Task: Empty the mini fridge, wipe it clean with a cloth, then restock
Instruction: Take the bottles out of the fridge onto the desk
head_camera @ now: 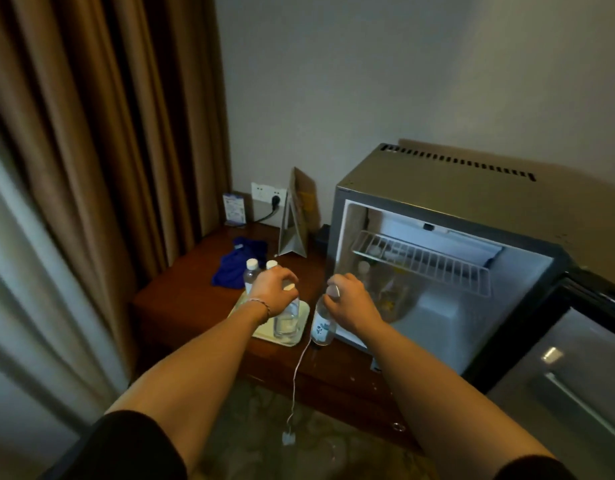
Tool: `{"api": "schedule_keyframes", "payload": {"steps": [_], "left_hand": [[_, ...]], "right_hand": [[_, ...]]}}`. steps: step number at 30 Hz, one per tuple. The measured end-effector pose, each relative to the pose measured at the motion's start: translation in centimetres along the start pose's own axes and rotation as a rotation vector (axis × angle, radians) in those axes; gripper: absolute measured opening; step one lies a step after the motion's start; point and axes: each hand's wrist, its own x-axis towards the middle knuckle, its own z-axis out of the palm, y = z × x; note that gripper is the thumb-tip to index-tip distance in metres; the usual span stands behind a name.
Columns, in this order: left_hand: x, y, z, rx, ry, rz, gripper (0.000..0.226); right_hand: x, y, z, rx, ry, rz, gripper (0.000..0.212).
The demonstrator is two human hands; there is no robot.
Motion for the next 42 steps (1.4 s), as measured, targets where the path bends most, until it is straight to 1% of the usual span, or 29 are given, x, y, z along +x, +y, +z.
{"api": "schedule_keyframes", "payload": {"steps": [5,9,15,17,21,24,27,30,34,42], "left_hand": [[0.8,-4.3,-2.9,0.008,-0.002,-0.038,0.023],[3.0,-7.4,-4.4,-0.017,-0.001,-0.053,0.021],[6.8,-10.6,-4.9,0.045,-0.088,-0.042,0.024],[7.8,-11.6,-4.6,0.046,-0.107,-0.030,0.024],[9.4,-13.5,-3.9,0.026,-0.131,-0.025,0.024],[10.2,-14.8,-3.5,0.016,-0.152,-0.033,0.026],[10.7,-15.5,-2.9,0.015,-0.173,-0.030,0.024],[11.0,-16.2,-2.3,0.022,-0.191,-0.030,0.022],[11.1,-17.3,-1.6,0.008,-0.210,-0.047,0.019],[11.5,-18.5,-0.9,0.058,-0.201,-0.032,0.020]], "right_hand": [[2.8,-3.5,3.4,0.017,-0.046,-0.001,0.022],[5.9,-6.0,6.0,0.009,-0.079,0.003,0.022],[11.0,-7.7,9.1,-0.016,-0.115,0.023,0.027],[12.5,-7.8,10.0,-0.026,-0.126,0.041,0.026],[14.5,-7.8,11.7,-0.046,-0.124,0.083,0.034],[15.2,-7.5,12.9,-0.051,-0.139,0.097,0.035],[15.5,-7.2,14.2,-0.054,-0.153,0.118,0.033],[15.6,-6.8,15.4,-0.059,-0.175,0.139,0.037],[15.7,-6.3,16.6,-0.039,-0.174,0.151,0.037],[15.6,-5.9,18.7,-0.011,-0.195,0.160,0.034]]}}
